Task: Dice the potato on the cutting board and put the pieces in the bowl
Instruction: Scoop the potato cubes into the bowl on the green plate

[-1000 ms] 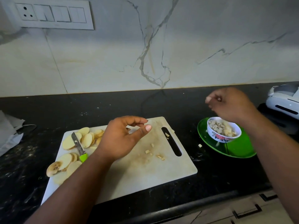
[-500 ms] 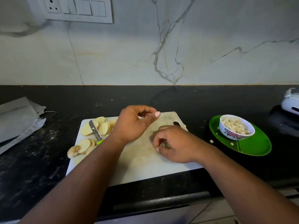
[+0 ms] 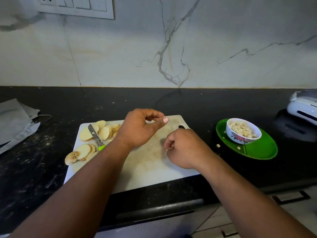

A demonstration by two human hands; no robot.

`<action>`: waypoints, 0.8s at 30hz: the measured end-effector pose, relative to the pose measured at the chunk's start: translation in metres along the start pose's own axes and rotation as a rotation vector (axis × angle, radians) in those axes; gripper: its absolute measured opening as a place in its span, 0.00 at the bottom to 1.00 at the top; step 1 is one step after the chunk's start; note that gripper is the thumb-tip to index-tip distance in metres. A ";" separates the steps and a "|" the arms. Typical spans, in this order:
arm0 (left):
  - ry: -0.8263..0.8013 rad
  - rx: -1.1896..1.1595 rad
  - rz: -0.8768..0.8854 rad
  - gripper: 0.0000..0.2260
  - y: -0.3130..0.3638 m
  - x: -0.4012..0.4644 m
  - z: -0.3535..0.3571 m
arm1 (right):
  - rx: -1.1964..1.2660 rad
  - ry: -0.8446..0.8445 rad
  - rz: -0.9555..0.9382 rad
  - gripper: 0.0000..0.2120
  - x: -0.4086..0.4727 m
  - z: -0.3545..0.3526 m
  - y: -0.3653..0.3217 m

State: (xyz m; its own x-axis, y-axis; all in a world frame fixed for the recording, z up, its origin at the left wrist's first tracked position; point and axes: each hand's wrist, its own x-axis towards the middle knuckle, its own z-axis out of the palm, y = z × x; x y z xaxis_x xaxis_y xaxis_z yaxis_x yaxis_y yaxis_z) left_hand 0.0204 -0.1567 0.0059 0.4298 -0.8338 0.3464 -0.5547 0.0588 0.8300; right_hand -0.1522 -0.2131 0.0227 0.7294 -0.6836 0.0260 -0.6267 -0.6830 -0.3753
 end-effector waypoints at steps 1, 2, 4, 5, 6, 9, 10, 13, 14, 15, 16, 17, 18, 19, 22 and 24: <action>-0.005 0.005 0.000 0.11 0.001 -0.001 0.001 | -0.013 -0.013 0.005 0.06 0.002 -0.001 -0.002; -0.011 0.008 0.000 0.11 0.001 -0.001 0.002 | -0.020 -0.019 0.006 0.04 0.003 -0.002 -0.004; -0.021 0.011 -0.006 0.11 0.003 -0.003 0.003 | -0.020 -0.016 0.012 0.04 0.004 -0.003 -0.009; -0.025 0.011 -0.009 0.11 0.004 -0.003 0.004 | -0.010 -0.015 0.018 0.06 0.005 -0.004 -0.010; -0.026 0.006 -0.010 0.10 0.004 -0.004 0.005 | 0.000 -0.025 0.027 0.07 0.006 -0.005 -0.010; -0.041 -0.014 -0.012 0.09 0.007 -0.007 0.006 | 0.168 -0.102 0.083 0.05 0.008 -0.015 -0.003; -0.045 -0.024 -0.016 0.10 0.008 -0.008 0.007 | 0.301 -0.136 0.124 0.03 0.009 -0.022 0.004; -0.060 -0.027 -0.016 0.11 0.012 -0.012 0.008 | 0.702 -0.119 0.228 0.02 0.009 -0.051 0.036; -0.066 -0.023 -0.017 0.11 0.013 -0.012 0.008 | 0.765 -0.071 0.249 0.02 0.008 -0.065 0.048; -0.072 -0.023 -0.019 0.11 0.013 -0.013 0.008 | 0.777 -0.019 0.269 0.02 0.007 -0.079 0.063; -0.077 -0.025 -0.022 0.12 0.013 -0.013 0.008 | 0.751 0.036 0.296 0.02 0.008 -0.094 0.078; -0.084 -0.029 -0.026 0.12 0.014 -0.013 0.008 | 0.704 0.097 0.335 0.02 0.009 -0.108 0.094; -0.091 -0.031 -0.031 0.13 0.014 -0.014 0.008 | 0.646 0.159 0.383 0.02 0.010 -0.119 0.110; -0.099 -0.036 -0.033 0.13 0.014 -0.014 0.008 | 0.592 0.216 0.427 0.03 0.011 -0.129 0.125; -0.101 -0.055 -0.034 0.17 0.014 -0.015 0.008 | 0.421 0.263 0.531 0.05 0.011 -0.141 0.152; -0.090 -0.064 -0.032 0.15 0.013 -0.015 0.009 | 0.347 0.190 0.576 0.04 0.012 -0.140 0.162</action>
State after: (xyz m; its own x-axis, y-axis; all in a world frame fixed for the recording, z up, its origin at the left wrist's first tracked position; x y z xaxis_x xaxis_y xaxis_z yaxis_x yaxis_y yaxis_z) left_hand 0.0010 -0.1484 0.0076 0.3796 -0.8816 0.2806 -0.4936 0.0635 0.8674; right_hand -0.2833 -0.3676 0.0918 0.2270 -0.9669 -0.1167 -0.7522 -0.0979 -0.6516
